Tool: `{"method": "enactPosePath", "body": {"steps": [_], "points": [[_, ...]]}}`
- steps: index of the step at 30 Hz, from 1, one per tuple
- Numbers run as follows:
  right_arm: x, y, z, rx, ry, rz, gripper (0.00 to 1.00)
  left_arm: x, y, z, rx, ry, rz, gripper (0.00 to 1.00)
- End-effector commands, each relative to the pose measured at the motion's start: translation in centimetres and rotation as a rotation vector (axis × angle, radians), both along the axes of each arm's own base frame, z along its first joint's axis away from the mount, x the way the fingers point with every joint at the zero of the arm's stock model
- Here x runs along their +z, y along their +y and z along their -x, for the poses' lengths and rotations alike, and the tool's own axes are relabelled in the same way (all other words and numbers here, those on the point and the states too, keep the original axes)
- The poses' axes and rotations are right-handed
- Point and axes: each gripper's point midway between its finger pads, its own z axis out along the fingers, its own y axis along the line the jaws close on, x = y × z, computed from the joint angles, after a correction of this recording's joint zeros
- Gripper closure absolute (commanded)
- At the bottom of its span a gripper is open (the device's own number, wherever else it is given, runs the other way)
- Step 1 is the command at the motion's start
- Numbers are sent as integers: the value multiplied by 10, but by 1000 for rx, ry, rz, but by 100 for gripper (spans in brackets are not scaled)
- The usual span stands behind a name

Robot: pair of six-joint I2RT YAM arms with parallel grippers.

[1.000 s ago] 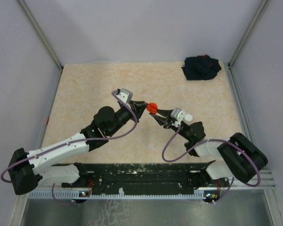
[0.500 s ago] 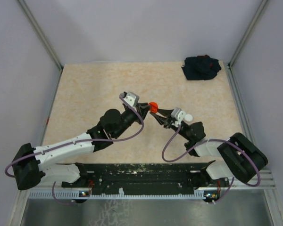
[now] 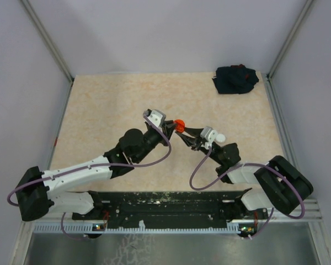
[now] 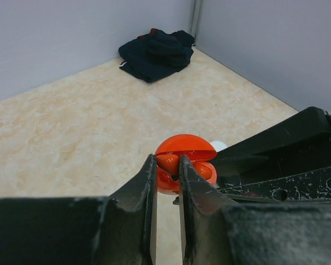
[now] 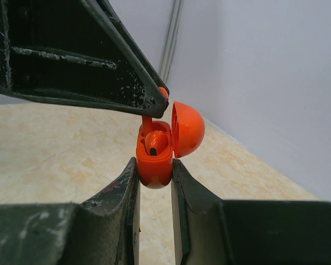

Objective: Insert the wireless bluetooth earbuds into the charging case
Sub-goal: Place the earbud in the charging case.

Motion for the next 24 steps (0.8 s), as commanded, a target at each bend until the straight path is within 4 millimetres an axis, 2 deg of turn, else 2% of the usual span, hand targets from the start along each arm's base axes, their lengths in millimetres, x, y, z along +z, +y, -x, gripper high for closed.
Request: {"method": "enactPosePath", "body": {"steps": [1,12,18,24], "points": [[28,-2,10,21,-83,-67,100,6,-4,1,0,-43,-11,83],[29,-1,11,24,-83,-68,100,-5,-10,4,-10,-47,-83,81],[31,-1,11,28,-81,-75,100,-12,-12,7,-18,-41,-126,73],[28,0,10,30,-70,-70,100,-6,-14,10,-32,-38,-102,61]]}}
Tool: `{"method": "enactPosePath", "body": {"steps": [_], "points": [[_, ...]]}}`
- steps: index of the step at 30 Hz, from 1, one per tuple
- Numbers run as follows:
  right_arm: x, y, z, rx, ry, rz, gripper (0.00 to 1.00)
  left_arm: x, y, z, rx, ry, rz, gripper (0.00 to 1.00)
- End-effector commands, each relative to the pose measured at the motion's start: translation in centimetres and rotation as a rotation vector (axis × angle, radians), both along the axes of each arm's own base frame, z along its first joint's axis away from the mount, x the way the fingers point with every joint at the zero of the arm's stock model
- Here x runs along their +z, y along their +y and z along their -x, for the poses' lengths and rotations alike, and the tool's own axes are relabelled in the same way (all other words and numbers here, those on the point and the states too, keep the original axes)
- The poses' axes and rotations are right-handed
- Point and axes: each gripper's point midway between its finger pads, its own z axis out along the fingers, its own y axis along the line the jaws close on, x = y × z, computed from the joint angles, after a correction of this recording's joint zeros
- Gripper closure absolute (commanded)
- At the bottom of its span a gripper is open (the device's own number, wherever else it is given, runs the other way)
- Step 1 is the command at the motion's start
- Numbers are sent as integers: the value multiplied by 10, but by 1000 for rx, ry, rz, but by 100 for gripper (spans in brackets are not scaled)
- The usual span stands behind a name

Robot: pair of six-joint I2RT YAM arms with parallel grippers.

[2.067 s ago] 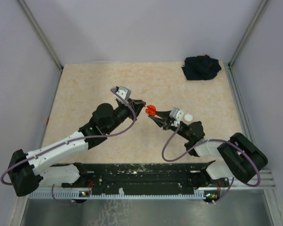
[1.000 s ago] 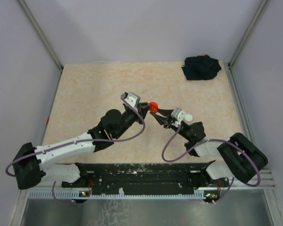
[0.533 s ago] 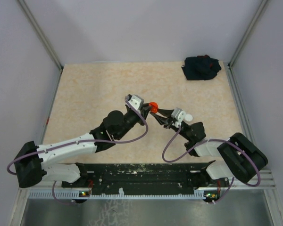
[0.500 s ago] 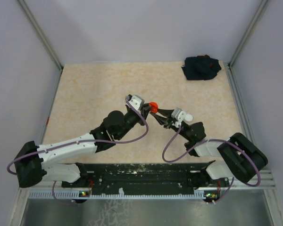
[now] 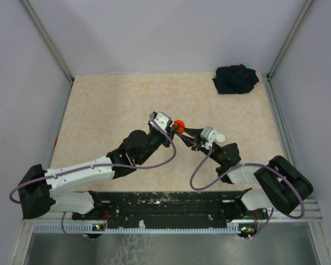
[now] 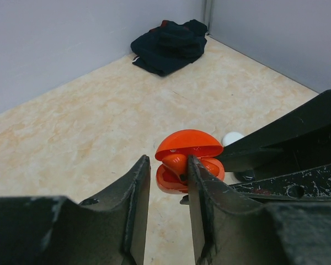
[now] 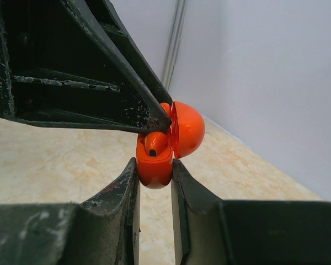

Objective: Insert the wireless bluetooth earbuds into the charging case
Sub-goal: Place the earbud in the charging case.

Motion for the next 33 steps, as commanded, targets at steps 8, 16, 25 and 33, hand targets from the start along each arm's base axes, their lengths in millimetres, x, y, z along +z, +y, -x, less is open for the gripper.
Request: {"method": "enactPosePath", "body": {"steps": [8,16,25,33], "points": [[21,2,5,23,-52,-60,100,19,-4,10,-30,9,50,54],[16,5,4,37,-36,-55,100,25,-3,11,-30,22,88,53],[10,10,7,79,-6,-43,100,38,14,9,25,23,117,39],[6,15,18,187,7,2,100,43,21,15,-164,128,84,24]]}}
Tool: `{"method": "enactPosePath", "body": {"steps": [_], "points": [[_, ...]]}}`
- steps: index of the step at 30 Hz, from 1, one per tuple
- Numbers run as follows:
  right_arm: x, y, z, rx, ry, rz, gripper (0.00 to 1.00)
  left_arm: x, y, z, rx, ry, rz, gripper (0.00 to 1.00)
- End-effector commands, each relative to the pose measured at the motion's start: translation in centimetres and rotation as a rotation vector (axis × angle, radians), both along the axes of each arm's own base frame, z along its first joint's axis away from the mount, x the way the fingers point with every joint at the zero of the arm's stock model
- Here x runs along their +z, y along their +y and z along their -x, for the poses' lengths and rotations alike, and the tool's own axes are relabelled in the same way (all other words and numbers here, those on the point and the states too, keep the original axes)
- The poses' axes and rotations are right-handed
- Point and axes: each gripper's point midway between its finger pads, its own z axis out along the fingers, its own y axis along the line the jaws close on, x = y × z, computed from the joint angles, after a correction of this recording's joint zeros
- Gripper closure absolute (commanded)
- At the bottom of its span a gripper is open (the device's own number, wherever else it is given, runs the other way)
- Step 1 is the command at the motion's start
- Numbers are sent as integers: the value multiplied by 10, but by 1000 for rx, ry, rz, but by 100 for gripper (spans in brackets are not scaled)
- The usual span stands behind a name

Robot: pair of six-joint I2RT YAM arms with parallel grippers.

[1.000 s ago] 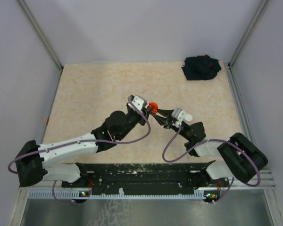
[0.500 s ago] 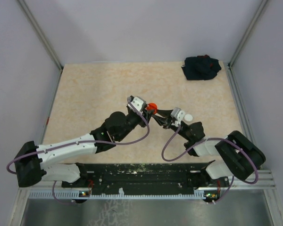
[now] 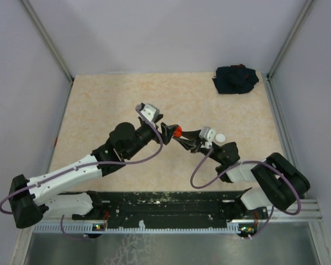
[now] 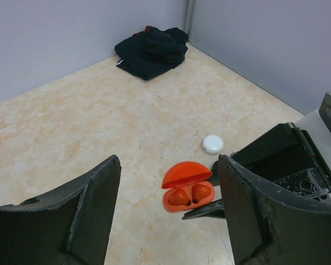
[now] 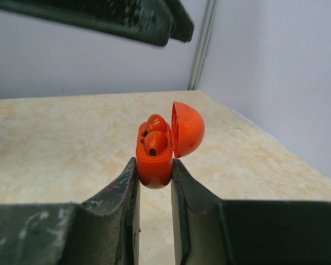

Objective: Insert the wireless bluetooth earbuds into the charging case
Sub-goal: Place the earbud in the charging case, then close the charging case.

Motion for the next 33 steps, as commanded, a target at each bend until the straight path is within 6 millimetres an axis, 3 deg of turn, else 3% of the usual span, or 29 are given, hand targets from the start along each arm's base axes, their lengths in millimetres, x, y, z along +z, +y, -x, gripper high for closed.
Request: {"method": "enactPosePath", "body": {"steps": [1,6,15,19,29,33], "points": [[18,8,10,104,-45,-4,100,11,2,10,-191,89,29,24],[19,11,16,155,-44,12,100,12,10,17,-343,151,55,22],[23,16,28,239,-63,38,100,15,2,42,-545,187,50,13],[27,19,34,278,-75,44,100,5,-2,40,-563,235,31,9],[35,21,42,332,-84,33,100,-13,-6,42,-608,325,7,10],[38,18,41,335,-73,10,100,-16,-11,50,-672,351,16,14]]}}
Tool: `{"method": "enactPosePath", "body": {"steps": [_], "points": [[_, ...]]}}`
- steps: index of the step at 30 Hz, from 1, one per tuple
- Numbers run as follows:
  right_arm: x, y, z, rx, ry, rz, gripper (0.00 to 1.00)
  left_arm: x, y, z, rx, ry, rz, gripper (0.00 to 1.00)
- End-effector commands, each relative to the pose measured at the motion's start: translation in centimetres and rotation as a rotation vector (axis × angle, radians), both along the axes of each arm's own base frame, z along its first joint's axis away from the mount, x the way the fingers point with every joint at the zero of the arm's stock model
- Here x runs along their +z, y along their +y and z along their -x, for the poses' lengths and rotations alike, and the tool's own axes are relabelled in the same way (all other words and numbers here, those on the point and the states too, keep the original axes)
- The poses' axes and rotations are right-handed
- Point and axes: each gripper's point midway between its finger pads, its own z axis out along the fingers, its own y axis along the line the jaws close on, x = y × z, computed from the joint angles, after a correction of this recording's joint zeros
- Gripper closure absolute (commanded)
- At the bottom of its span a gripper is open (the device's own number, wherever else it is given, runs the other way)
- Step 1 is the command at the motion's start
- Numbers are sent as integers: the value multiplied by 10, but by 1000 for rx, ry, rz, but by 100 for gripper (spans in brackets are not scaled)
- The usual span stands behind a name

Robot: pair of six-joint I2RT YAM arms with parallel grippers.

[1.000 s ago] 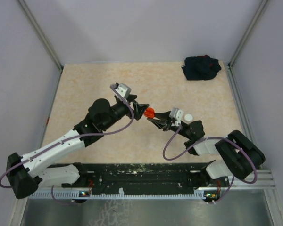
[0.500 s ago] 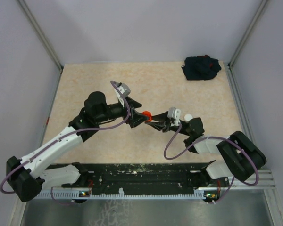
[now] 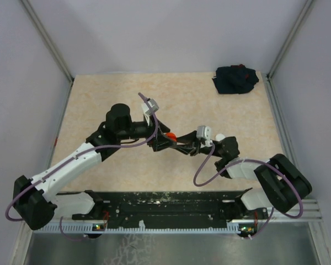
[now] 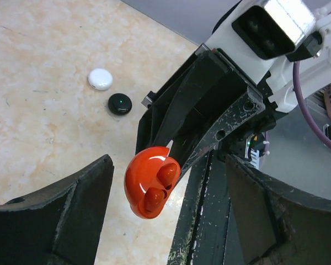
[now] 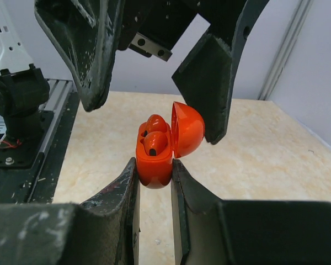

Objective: Insert the wireless bluetooth earbuds into the charging case
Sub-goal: Close the charging case.

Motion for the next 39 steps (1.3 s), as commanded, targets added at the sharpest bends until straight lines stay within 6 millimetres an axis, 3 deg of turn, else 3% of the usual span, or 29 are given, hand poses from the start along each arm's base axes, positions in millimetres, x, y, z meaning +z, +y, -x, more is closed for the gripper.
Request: {"method": "enactPosePath", "body": {"steps": [1,10,17,22,25,30,34,39], "points": [[36,-5,1,17,-82,-89,100,11,-5,9,-78,20,28,16],[28,-7,-7,43,-4,-108,100,19,-2,16,-101,-22,46,30],[18,-4,-12,55,52,-81,100,28,1,23,-118,-78,83,30],[14,-3,-24,23,134,-72,100,21,11,4,12,-87,31,27],[6,-3,-36,-30,253,-56,100,11,29,-22,203,-95,-35,23],[-21,-9,-59,-168,522,15,100,-13,78,-61,543,-101,-199,19],[-50,-25,-67,-294,715,105,100,-27,109,-68,672,-108,-317,16],[-79,-61,-74,-457,926,158,100,-41,143,-69,783,-130,-450,10]]}}
